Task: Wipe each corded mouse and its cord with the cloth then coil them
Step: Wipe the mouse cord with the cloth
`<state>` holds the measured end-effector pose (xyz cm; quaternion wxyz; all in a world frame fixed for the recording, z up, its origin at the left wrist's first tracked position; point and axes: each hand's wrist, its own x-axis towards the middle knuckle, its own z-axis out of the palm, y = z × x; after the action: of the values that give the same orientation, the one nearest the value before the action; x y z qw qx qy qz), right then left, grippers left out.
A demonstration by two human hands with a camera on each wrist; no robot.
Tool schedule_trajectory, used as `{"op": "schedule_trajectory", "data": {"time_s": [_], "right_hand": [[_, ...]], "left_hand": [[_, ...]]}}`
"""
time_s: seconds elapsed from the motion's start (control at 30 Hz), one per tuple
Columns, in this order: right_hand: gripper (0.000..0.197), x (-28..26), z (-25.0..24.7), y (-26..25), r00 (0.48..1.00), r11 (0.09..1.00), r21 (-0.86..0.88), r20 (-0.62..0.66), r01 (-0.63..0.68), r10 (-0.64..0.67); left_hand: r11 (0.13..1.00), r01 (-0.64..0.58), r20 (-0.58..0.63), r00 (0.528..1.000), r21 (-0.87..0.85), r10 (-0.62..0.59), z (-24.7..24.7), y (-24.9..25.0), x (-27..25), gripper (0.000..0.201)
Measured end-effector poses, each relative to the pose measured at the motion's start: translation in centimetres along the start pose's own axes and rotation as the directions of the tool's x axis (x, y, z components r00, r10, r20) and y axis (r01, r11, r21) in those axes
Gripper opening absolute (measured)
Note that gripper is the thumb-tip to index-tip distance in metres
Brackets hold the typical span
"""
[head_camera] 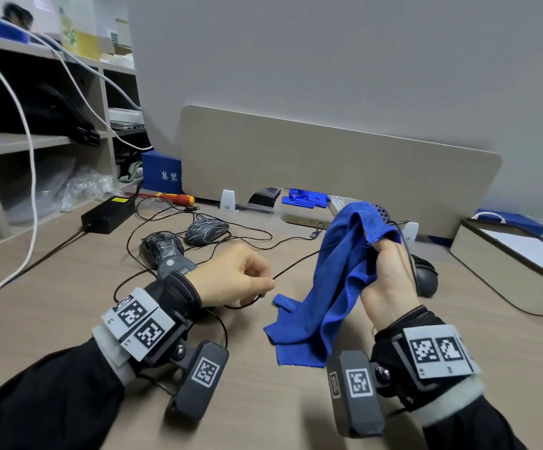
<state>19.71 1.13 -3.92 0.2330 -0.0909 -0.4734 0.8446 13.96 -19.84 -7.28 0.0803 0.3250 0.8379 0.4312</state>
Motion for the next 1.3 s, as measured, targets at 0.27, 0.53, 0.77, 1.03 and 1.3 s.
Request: {"op": "schedule_trajectory", "data": {"time_s": [0.27,0.53,0.77,1.03,1.3], "right_hand": [[0.015,0.0,0.6,1.6,0.984,0.988,-0.156,0.174,-0.011,0.038],[0.021,0.2,0.6,1.9,0.990,0.971,-0.238,0.124,-0.034,0.065],[0.021,0.3,0.7,2.4,0.996,0.958,-0.281,0.047,-0.064,0.081],[0.032,0.8,0.8,2.8,0.991,0.943,-0.307,0.002,-0.129,0.137],[0.039,0.1,1.0,2.8,0.940,0.954,-0.170,0.195,-0.247,0.279]], "left_hand": [[0.973,-0.067,-0.102,0.994,-0.219,0.046,1.1,0.6,0.2,0.014],[0.922,-0.229,-0.213,0.963,-0.312,0.167,1.2,1.4,-0.3,0.031],[0.938,-0.215,-0.191,0.968,-0.272,0.166,1.4,1.7,-0.6,0.023],[0.935,-0.171,-0.136,0.982,-0.311,0.134,1.5,2.3,-0.9,0.035],[0.917,-0.105,-0.129,0.990,-0.384,0.059,2.0,2.2,-0.6,0.033]]}}
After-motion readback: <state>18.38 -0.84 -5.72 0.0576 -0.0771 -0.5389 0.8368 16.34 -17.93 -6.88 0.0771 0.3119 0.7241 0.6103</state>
